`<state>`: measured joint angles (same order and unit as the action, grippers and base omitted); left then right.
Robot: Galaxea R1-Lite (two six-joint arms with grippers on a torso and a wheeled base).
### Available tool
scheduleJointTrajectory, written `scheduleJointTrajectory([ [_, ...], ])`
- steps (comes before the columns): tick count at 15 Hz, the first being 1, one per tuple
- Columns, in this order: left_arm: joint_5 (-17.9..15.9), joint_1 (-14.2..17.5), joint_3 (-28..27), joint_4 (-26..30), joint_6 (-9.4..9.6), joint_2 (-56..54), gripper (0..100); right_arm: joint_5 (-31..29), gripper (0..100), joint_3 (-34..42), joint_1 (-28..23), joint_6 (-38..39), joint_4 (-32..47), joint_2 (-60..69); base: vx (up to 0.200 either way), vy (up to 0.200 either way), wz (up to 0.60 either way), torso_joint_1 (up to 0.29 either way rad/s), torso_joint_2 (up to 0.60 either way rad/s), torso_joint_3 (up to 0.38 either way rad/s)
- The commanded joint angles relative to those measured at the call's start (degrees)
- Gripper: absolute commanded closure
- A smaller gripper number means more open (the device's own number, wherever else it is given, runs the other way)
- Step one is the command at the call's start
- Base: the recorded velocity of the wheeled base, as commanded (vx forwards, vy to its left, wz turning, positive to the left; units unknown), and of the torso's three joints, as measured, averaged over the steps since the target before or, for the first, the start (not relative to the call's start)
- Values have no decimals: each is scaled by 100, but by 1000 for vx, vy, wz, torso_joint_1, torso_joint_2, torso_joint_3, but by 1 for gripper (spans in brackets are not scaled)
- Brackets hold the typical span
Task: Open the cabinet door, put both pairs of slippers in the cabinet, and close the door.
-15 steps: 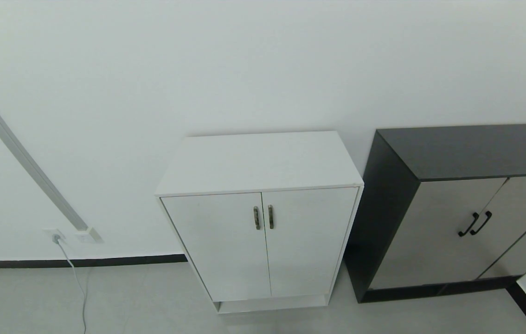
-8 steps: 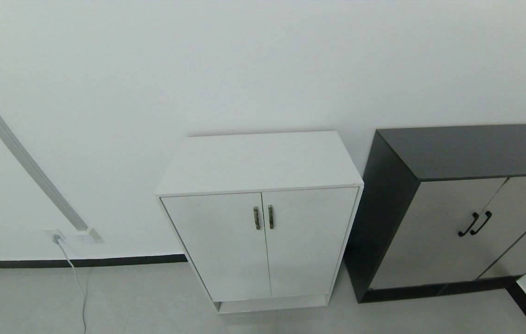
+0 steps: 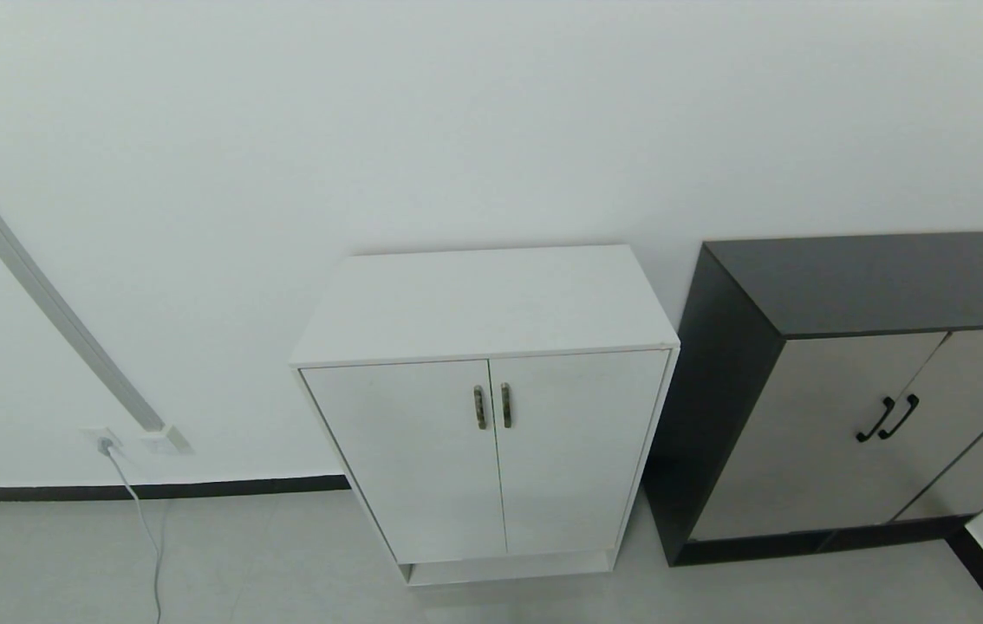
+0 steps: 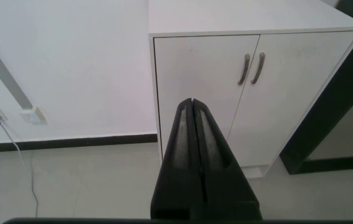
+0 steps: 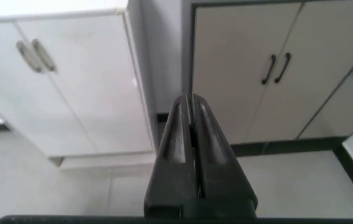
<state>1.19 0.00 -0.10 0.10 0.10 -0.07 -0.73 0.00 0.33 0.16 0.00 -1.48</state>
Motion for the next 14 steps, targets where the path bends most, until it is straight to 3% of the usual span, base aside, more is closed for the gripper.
scheduleJointTrajectory([
  [1,4,0,1,-1,-1,7,100,-24,100,0,-15,2,9,139,0,0,0,0,0,0],
  [5,4,0,10,-1,8,7,100,-243,100,0,-15,406,-35,139,0,0,0,0,0,0],
  [14,4,0,1,-1,8,7,100,-234,100,0,-15,362,-26,139,0,0,0,0,0,0],
])
